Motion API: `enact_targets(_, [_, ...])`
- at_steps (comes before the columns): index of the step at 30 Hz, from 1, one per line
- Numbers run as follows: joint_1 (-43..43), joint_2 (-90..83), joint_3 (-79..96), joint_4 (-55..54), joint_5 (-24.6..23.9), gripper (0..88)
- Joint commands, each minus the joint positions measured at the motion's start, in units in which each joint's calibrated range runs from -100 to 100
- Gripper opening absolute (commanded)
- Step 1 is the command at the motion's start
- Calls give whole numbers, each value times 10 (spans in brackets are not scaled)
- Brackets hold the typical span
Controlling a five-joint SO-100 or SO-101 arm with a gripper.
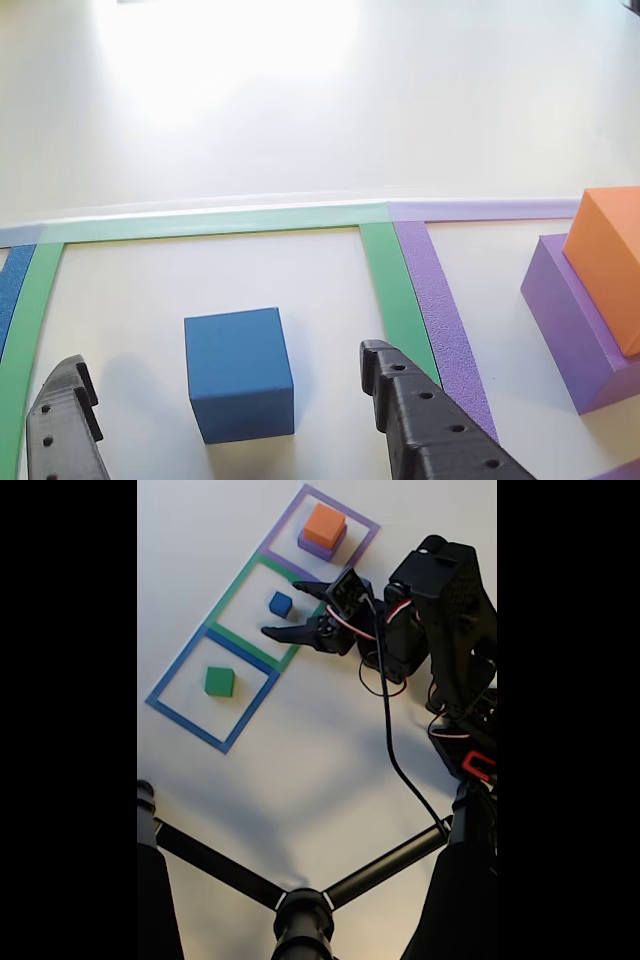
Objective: Tower of hanoi
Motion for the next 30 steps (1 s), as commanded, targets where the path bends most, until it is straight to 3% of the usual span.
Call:
enact_targets(1, [-7,-5,-5,-15,0,274])
enact_targets(8, [-9,1,-7,-20,0,214])
enact_targets(30, [-19,25,-18,-48,0,143])
